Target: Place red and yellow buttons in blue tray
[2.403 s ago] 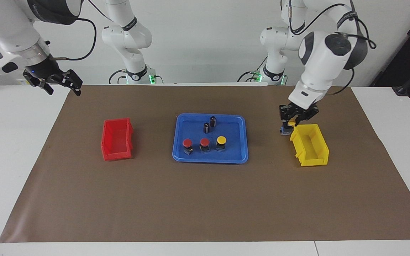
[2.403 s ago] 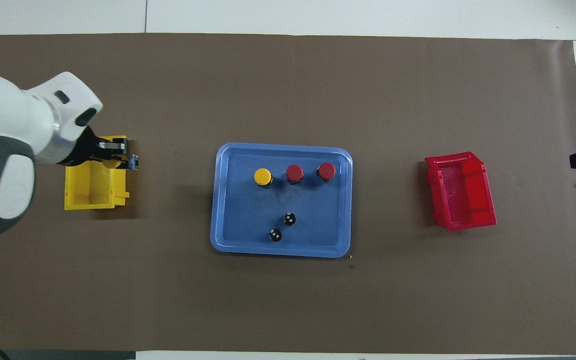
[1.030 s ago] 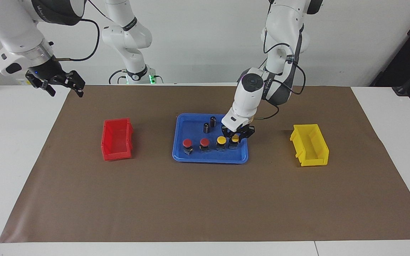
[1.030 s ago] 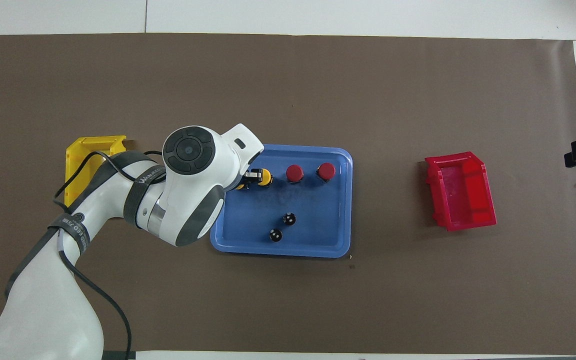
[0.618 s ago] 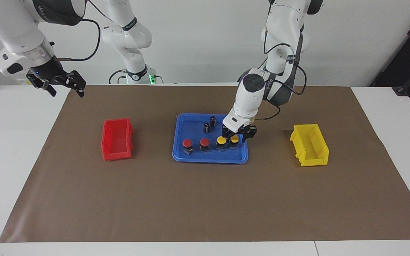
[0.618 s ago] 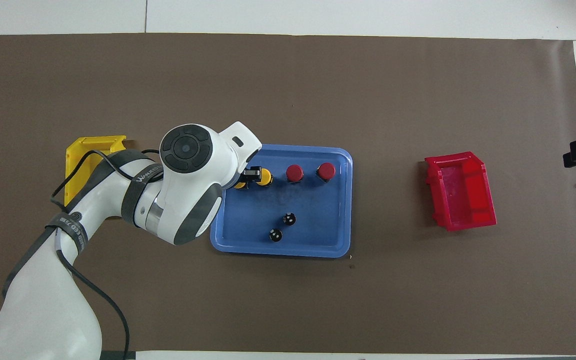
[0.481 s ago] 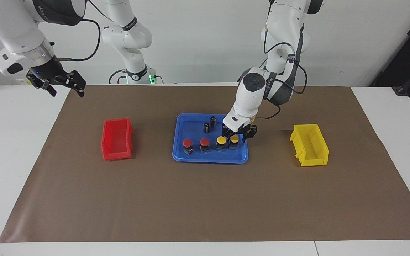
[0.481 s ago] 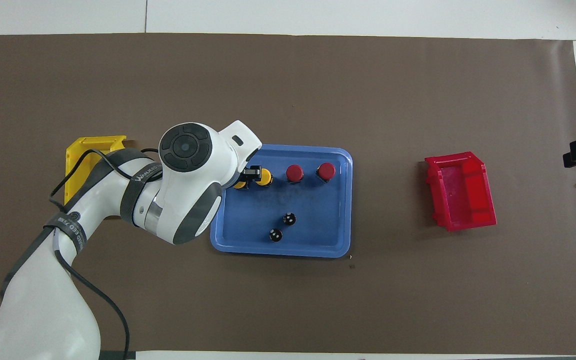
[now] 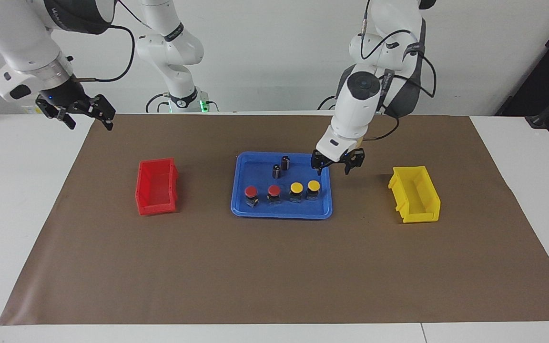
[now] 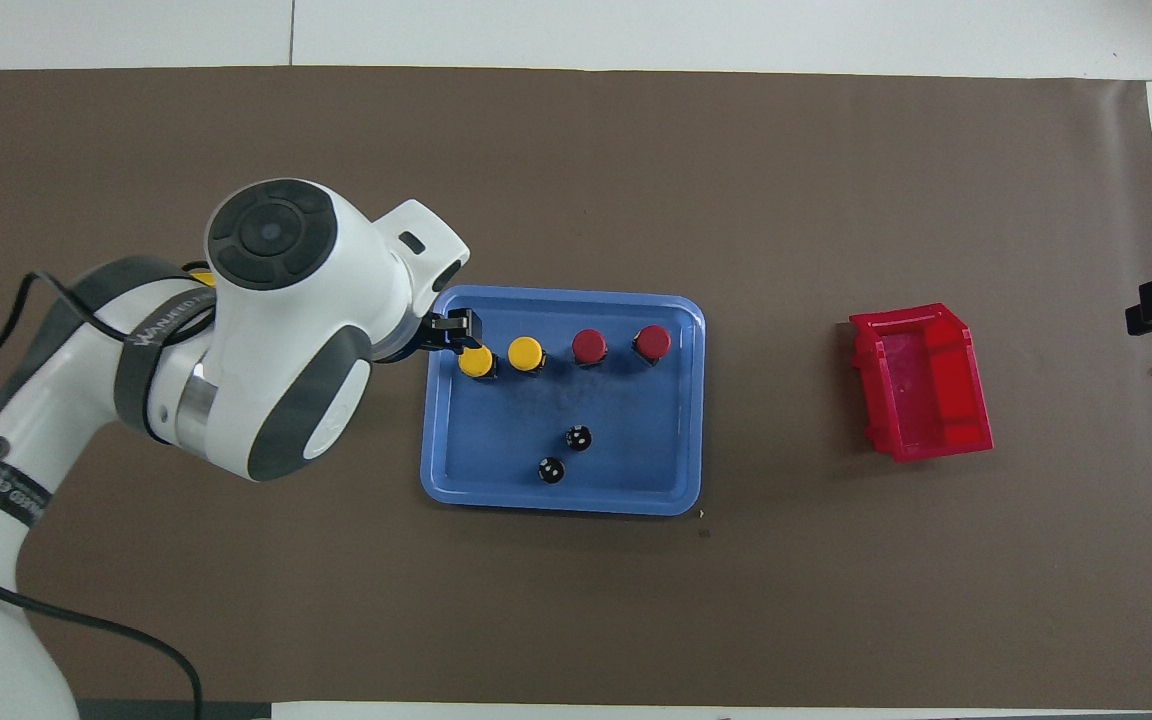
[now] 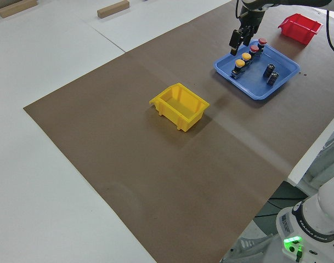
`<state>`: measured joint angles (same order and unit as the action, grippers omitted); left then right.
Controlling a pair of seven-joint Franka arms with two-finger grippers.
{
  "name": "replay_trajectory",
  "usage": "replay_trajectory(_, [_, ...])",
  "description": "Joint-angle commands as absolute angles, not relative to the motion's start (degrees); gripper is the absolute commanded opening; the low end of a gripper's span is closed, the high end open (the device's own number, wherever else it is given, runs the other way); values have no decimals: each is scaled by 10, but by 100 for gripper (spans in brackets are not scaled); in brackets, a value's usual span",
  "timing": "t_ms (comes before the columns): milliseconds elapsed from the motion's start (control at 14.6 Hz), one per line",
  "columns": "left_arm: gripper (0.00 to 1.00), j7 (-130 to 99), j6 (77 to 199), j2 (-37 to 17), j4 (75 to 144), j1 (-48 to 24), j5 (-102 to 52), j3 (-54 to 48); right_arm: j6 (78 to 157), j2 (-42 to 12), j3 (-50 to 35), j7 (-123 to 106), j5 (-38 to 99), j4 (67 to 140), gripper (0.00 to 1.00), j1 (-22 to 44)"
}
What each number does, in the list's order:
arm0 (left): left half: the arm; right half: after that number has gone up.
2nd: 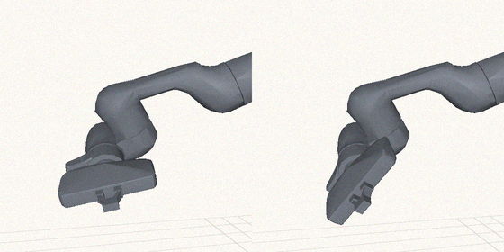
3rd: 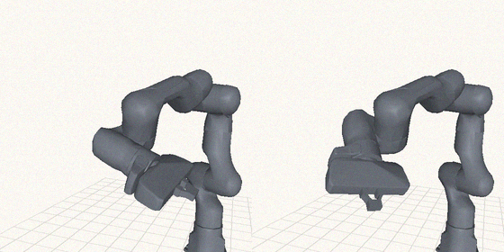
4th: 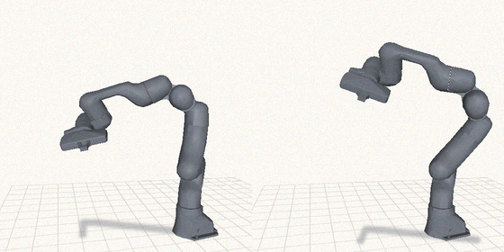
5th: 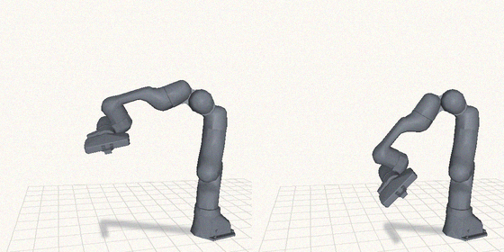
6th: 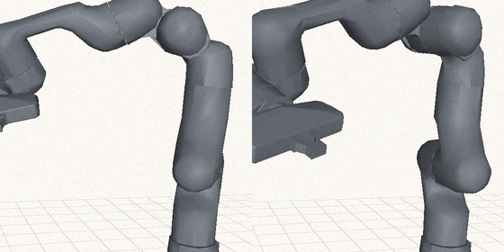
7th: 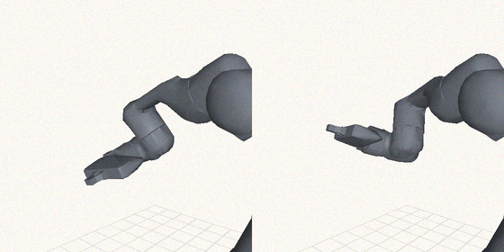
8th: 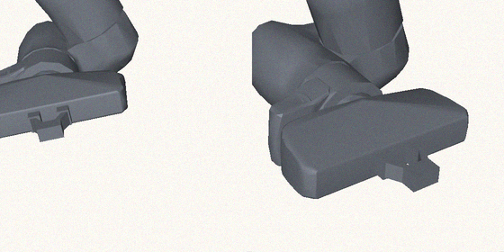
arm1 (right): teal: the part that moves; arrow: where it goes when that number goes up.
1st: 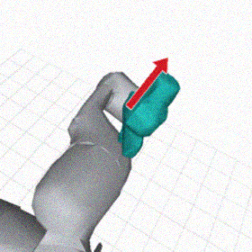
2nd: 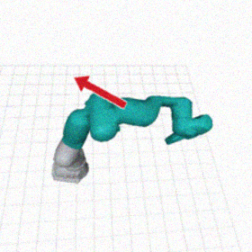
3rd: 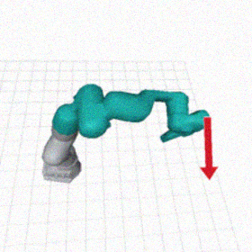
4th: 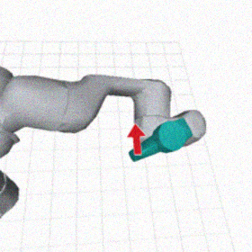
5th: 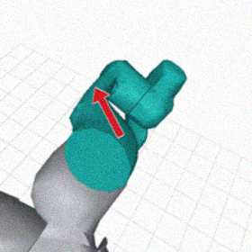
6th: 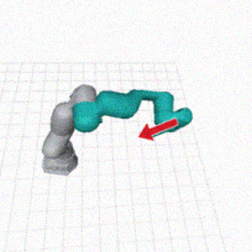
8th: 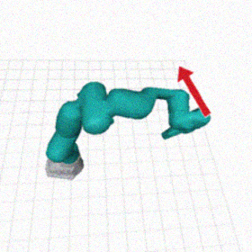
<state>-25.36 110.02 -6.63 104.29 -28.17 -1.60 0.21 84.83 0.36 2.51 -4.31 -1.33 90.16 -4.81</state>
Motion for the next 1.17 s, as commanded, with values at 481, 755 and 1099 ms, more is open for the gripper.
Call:
replay_trajectory(481, [100, -20, 916, 57, 969, -98, -14, 3, 850, 12, 22, -47, -12, 913, 100, -51])
replay_trajectory(755, [100, 4, 890, 81, 957, -98, -11, 3, 850, 12, 22, -47, -12, 913, 100, -51])
replay_trajectory(1099, [100, 4, 864, 96, 955, -85, -4, 6, 850, 12, 22, -47, -12, 913, 100, -51])
